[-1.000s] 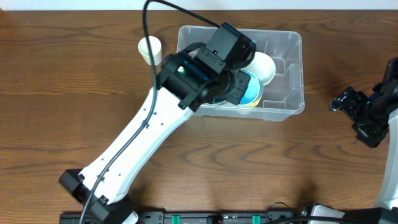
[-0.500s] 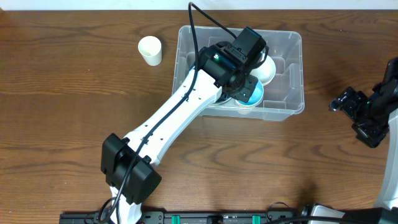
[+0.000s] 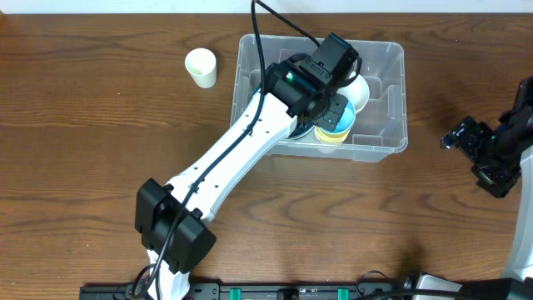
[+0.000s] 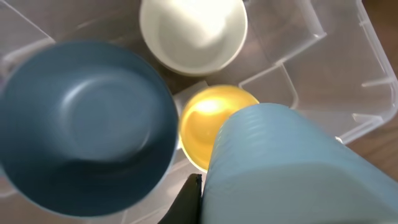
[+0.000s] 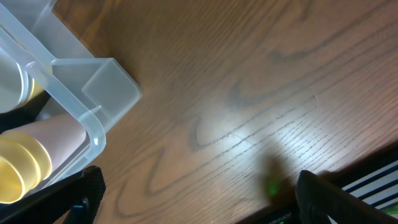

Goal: Pack container

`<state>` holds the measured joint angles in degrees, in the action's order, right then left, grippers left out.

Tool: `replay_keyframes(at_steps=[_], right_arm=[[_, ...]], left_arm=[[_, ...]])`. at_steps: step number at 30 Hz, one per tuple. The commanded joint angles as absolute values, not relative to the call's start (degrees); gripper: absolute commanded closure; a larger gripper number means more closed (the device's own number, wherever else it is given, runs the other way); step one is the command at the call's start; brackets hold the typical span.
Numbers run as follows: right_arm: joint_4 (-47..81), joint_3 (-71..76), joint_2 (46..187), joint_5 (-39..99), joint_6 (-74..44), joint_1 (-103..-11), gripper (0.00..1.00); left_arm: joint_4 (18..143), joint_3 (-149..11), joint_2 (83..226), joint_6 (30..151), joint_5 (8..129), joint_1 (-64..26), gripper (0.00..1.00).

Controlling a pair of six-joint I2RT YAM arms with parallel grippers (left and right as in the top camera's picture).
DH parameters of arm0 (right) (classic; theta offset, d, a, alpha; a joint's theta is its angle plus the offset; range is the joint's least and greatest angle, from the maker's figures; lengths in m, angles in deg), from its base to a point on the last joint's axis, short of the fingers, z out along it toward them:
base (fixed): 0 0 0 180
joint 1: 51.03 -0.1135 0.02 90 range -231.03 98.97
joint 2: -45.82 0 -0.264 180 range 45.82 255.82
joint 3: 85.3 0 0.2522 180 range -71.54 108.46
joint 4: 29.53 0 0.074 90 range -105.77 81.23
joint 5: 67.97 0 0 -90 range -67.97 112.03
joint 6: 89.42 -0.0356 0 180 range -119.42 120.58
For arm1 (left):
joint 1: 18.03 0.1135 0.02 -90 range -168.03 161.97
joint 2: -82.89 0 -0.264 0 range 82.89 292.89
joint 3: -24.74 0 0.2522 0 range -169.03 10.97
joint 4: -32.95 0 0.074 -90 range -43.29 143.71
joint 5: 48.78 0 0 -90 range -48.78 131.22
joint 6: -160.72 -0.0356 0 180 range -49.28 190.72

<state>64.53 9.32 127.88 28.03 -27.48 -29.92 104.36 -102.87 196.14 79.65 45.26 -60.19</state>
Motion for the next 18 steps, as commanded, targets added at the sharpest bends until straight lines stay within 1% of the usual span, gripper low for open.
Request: replay_keyframes(at_steps=[1, 10, 18], right_arm=[[64.59, 9.32, 127.25, 28.05, -28.07, -29.62, 0.01], [64.59, 9.32, 127.25, 28.05, -28.09, -29.62, 0.01], [64.59, 9.32, 127.25, 28.07, -28.09, -29.62, 0.01]], left_arm=[[103.77, -103.57, 195.88, 79.06, 43.27, -60.05, 0.94], [102.67, -103.57, 198.26, 79.10, 43.16, -58.83, 0.94], [101.41, -103.57, 198.30, 79.06, 43.57, -60.69, 0.94]])
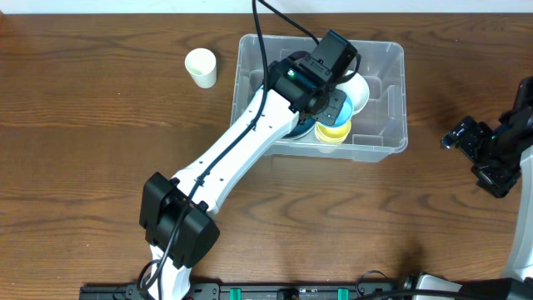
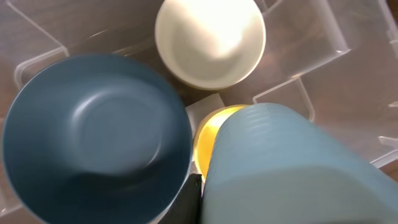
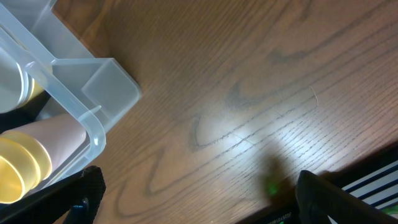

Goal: Pack container

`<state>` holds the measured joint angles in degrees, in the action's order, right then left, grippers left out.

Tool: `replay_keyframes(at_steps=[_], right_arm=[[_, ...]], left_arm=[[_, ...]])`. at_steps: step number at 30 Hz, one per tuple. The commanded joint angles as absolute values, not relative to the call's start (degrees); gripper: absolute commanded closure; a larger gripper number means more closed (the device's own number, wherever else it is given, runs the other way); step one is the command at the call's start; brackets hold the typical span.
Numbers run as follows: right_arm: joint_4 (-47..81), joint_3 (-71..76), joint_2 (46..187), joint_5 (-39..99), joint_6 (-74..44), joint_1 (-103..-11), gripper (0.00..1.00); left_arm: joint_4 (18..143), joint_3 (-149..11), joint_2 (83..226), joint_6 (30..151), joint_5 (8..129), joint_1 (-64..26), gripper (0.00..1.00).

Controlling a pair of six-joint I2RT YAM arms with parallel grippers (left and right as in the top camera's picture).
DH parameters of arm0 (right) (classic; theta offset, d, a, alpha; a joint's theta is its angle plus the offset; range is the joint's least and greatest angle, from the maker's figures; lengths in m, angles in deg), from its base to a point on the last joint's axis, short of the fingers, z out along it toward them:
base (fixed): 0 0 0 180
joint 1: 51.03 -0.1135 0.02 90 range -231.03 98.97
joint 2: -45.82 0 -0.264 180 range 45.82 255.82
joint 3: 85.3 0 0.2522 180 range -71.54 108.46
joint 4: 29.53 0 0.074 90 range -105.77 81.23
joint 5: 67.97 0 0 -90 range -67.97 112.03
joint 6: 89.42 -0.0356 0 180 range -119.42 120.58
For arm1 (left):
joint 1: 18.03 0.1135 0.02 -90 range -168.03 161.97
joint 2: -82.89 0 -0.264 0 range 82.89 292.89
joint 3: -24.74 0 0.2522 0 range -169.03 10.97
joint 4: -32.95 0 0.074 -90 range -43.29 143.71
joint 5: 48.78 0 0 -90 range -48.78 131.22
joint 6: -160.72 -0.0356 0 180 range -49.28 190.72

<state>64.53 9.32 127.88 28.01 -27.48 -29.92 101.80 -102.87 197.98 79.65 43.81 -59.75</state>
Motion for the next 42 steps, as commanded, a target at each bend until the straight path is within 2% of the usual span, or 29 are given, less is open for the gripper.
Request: replay_keyframes(at_steps=[1, 7, 14, 22, 30, 42], right_arm=[[64.59, 9.32, 127.25, 28.07, -28.09, -29.62, 0.01], [64.59, 9.32, 127.25, 28.07, -28.07, -29.62, 0.01], [64.59, 9.32, 127.25, 28.07, -28.09, -29.62, 0.01], [64.59, 9.32, 127.25, 28.07, -28.09, -29.62, 0.01], [64.59, 9.32, 127.25, 28.07, -28.09, -29.62, 0.01], [64.59, 9.32, 127.25, 28.07, -28.09, -29.62, 0.01]], left_arm=[[101.21, -103.57, 198.30, 79.06, 43.55, -60.97, 0.94], [101.01, -103.57, 198.30, 79.08, 42.57, -61.28, 0.94], [104.86, -103.57, 198.30, 81.53, 34.00, -59.14, 0.94], [106.87, -103.57, 198.30, 86.49, 34.11, -53.43, 0.94], [107.68, -103.57, 198.30, 86.49, 34.13, -49.34, 0.94], [109.21, -103.57, 198.30, 86.60, 34.02, -47.66, 0.94]])
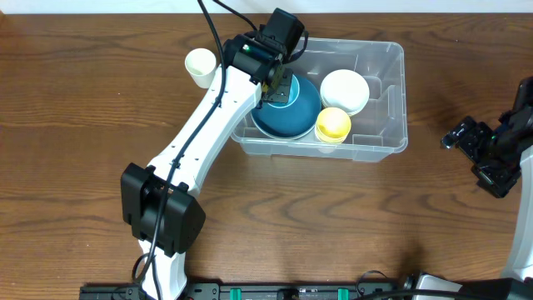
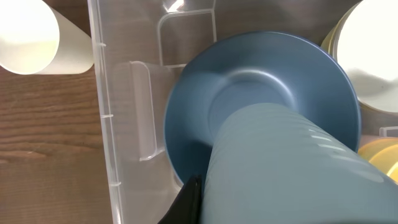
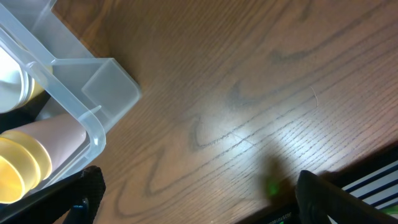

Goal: Pack container

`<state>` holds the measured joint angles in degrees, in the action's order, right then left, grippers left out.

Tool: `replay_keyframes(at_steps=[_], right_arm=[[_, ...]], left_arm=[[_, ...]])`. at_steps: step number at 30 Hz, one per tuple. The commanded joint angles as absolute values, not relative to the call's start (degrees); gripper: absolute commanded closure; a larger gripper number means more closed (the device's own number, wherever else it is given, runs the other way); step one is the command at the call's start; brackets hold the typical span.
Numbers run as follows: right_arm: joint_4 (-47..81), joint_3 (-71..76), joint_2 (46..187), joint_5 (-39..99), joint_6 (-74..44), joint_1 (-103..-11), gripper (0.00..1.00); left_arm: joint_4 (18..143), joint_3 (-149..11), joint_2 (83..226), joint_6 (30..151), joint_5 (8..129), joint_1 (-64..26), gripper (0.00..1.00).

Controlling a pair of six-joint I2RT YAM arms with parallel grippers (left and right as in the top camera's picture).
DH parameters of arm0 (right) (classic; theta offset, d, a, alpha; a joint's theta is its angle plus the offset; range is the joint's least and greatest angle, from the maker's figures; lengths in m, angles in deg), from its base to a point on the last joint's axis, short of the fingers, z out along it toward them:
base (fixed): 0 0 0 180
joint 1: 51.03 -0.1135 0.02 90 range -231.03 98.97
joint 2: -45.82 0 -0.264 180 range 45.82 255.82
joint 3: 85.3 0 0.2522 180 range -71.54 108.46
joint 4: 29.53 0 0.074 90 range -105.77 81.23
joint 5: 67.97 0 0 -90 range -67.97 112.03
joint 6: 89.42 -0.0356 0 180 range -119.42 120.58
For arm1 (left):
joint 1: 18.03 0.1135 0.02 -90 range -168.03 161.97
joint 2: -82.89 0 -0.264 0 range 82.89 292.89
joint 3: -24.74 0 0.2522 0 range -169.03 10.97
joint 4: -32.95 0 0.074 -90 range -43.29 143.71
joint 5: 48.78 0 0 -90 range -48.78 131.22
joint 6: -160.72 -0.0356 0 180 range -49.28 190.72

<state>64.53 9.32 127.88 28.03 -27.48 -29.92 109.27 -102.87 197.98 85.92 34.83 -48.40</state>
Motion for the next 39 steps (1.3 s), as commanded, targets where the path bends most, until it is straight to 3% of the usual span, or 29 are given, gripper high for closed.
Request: replay_keyframes(at_steps=[1, 9, 21, 39], right_arm=[[64.59, 9.32, 127.25, 28.07, -28.09, -29.62, 0.01], [64.59, 9.32, 127.25, 28.07, -28.07, -29.62, 0.01], [64.59, 9.32, 127.25, 28.07, -28.07, -29.62, 0.01], [64.59, 9.32, 127.25, 28.05, -28.09, -29.62, 0.01]], left_arm=[[109.23, -103.57, 198.30, 87.54, 33.17, -47.27, 0.94], [112.99, -103.57, 198.30, 94.90, 31.55, -38.79, 0.94], [116.71, -103.57, 198.30, 95.01, 35.97, -27.55, 0.94], [116.55, -103.59, 197.91, 88.30, 42.13, -28.38, 0.94]])
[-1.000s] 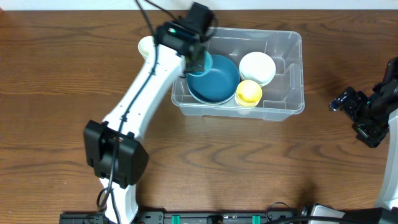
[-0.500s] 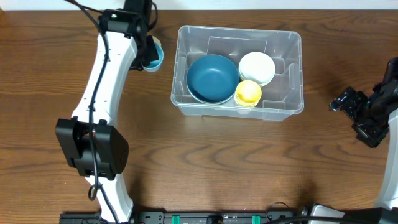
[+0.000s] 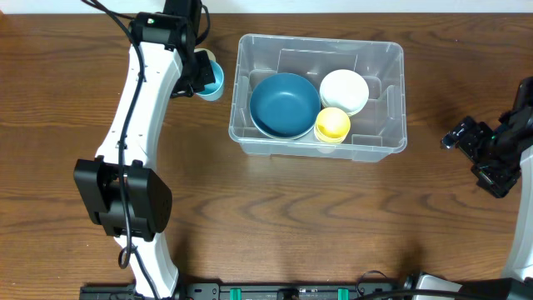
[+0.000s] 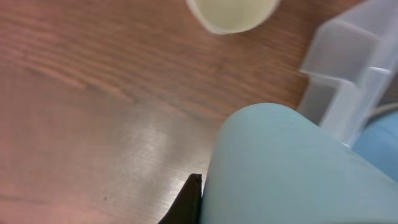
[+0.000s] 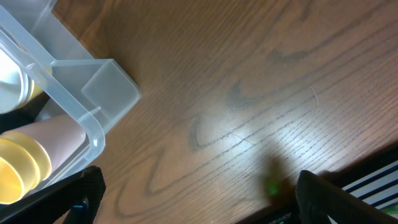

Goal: Pack container

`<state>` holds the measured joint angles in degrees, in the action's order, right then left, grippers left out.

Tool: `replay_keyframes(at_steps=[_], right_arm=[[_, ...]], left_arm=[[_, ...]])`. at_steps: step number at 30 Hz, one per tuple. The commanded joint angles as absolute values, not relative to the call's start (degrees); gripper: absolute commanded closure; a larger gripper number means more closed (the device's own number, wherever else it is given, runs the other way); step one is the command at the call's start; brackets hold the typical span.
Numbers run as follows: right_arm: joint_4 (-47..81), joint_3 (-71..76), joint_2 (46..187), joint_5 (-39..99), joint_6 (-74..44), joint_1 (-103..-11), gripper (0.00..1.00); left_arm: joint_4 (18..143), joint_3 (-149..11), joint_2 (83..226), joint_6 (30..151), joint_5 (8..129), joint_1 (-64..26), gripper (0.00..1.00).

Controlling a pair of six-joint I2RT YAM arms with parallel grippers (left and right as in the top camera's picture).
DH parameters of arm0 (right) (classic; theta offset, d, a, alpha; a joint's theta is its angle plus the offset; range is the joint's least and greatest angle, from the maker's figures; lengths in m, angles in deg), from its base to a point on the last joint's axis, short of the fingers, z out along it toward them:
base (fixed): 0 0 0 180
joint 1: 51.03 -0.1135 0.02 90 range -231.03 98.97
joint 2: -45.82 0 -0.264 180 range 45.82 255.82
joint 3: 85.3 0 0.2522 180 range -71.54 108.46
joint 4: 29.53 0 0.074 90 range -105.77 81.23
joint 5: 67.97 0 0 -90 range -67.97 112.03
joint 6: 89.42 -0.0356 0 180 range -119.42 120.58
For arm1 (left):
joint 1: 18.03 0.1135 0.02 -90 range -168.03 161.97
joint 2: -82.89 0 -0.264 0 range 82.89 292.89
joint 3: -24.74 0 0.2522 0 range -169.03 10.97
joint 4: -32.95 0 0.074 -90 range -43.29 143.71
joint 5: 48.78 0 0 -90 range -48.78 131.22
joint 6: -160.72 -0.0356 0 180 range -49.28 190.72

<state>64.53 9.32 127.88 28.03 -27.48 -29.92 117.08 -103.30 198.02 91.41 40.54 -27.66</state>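
Note:
My left gripper [image 3: 198, 73] is shut on a light blue cup [image 3: 213, 82], held just left of the clear container [image 3: 391, 58] near the table's far edge. In the left wrist view the light blue cup [image 4: 292, 168] fills the lower right beside one black fingertip [image 4: 191, 198]. A cream cup [image 4: 233, 11] lies on the wood ahead; from overhead my gripper mostly hides it. The container holds a dark blue bowl [image 3: 285, 104], a white bowl [image 3: 344, 90] and a yellow cup [image 3: 332, 125]. My right gripper [image 5: 205, 199] is open over bare wood.
The container's corner [image 4: 348, 81] stands close on the right of the held cup. The right arm [image 3: 491, 150] rests at the table's right edge, well away from the container's right wall [image 5: 93, 93]. Brown wood table [image 3: 333, 225] stretches across the front.
My left gripper, still shut on the light blue cup, was above the blue bowl at the container's left end. Now it is outside the container, beside the cream cup.
The left gripper held the light blue cup over the yellow cup inside the container, and stayed there a moment later. Then it was over the blue bowl at the left end, and now it is outside the container's left wall. The right arm kept still.

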Motion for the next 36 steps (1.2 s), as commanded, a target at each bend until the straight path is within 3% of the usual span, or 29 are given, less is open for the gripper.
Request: replay_keyframes(at_steps=[1, 9, 21, 29, 36], right_arm=[[64.59, 9.32, 127.25, 28.05, -28.09, -29.62, 0.01], [64.59, 9.32, 127.25, 28.05, -28.07, -29.62, 0.01], [64.59, 9.32, 127.25, 28.07, -28.09, -29.62, 0.01], [64.59, 9.32, 127.25, 28.07, -28.09, -29.62, 0.01], [64.59, 9.32, 127.25, 28.05, -28.09, -29.62, 0.01]], left_arm=[[115.94, -103.59, 197.71, 88.30, 42.09, -28.49, 0.94], [111.74, -103.61, 191.55, 86.18, 44.97, -29.59, 0.94], [112.49, -103.59, 189.54, 82.80, 42.92, -40.86, 0.94], [113.99, -103.59, 189.54, 83.15, 41.02, -40.36, 0.94], [115.98, -103.59, 189.54, 91.71, 34.50, -35.79, 0.94]])
